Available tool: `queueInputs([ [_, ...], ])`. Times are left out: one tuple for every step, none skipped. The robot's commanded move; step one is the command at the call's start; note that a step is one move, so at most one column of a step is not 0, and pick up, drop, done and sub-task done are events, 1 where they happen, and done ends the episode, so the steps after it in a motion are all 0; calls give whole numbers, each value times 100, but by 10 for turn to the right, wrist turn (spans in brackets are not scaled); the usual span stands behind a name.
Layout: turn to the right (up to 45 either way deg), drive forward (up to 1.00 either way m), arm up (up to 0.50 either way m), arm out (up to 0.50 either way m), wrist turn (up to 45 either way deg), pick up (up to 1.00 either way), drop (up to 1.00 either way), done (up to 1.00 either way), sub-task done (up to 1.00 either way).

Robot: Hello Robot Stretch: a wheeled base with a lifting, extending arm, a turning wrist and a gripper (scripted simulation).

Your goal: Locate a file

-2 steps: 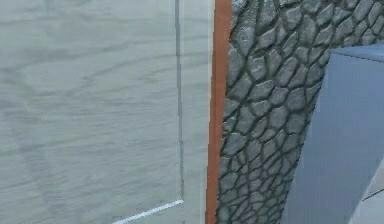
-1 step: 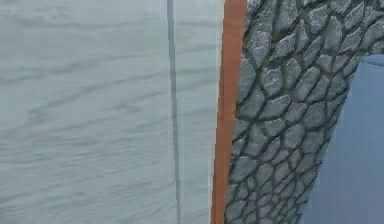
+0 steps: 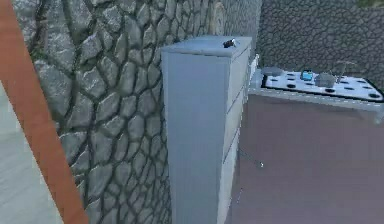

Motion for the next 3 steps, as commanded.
queueInputs([
  [450, 0, 0, 0, 0, 0, 0, 0, 0],
  [450, 0, 0, 0, 0, 0, 0, 0, 0],
  [240, 0, 0, 0, 0, 0, 0, 0, 0],
])
